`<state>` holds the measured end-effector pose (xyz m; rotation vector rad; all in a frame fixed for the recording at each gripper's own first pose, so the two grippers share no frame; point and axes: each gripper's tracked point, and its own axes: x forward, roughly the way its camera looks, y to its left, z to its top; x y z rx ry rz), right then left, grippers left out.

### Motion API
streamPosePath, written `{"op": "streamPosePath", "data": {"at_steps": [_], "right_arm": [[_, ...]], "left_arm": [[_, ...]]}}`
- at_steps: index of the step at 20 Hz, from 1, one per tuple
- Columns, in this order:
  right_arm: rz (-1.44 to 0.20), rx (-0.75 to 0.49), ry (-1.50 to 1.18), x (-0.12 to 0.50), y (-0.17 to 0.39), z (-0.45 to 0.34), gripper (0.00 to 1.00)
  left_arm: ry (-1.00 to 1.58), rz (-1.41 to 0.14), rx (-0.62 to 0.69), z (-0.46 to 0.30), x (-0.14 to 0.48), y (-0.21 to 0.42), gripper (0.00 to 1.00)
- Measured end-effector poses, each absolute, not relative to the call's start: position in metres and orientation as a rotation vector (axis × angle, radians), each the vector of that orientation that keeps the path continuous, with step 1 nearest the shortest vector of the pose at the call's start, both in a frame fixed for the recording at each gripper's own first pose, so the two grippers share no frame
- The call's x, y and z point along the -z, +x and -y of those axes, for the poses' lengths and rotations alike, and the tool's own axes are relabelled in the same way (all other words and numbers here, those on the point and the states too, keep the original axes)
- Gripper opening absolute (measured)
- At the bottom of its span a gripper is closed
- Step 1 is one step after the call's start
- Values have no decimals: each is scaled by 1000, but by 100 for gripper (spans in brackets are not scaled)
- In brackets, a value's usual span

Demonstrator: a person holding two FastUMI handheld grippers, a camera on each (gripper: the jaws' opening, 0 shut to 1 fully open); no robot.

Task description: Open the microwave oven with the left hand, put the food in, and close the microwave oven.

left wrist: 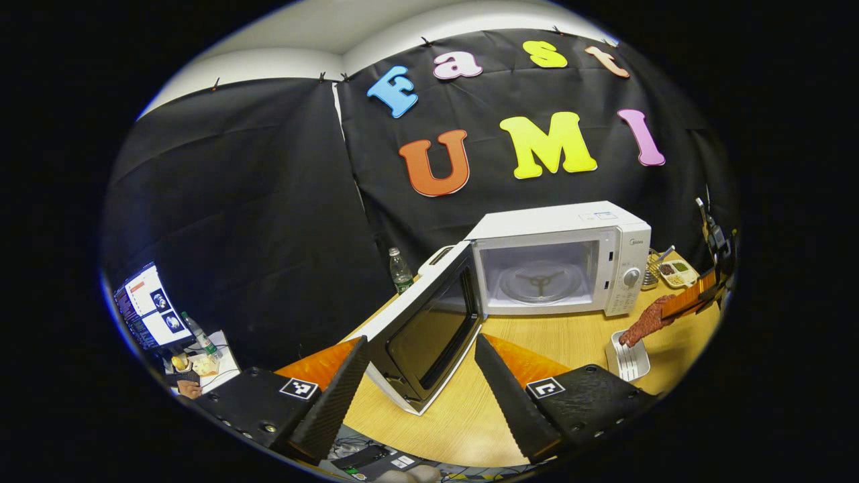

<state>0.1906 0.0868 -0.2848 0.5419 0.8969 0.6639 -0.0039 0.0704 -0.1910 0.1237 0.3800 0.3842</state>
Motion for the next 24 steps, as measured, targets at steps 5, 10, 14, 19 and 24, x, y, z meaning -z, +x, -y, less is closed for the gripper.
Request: {"op": "streamPosePath", "data": {"at_steps": [5,10,14,19,24], "right_arm": [[-819,-587,617,261,189,-129,14],[-717,-436,689,252,204,-183,14],[-648,-350,804,251,226,-231,14],[-513,-232,952,258,272,-266,14],[-395,-83,1021,290,327,-281,13]], "left_arm": [[154,-346,-275,-89,191,2,97],[140,-320,-120,-115,189,-2,96],[130,-334,-55,-144,202,-11,97],[146,-332,-12,-172,212,-16,96],[150,-312,4,-193,217,-16,97]]}}
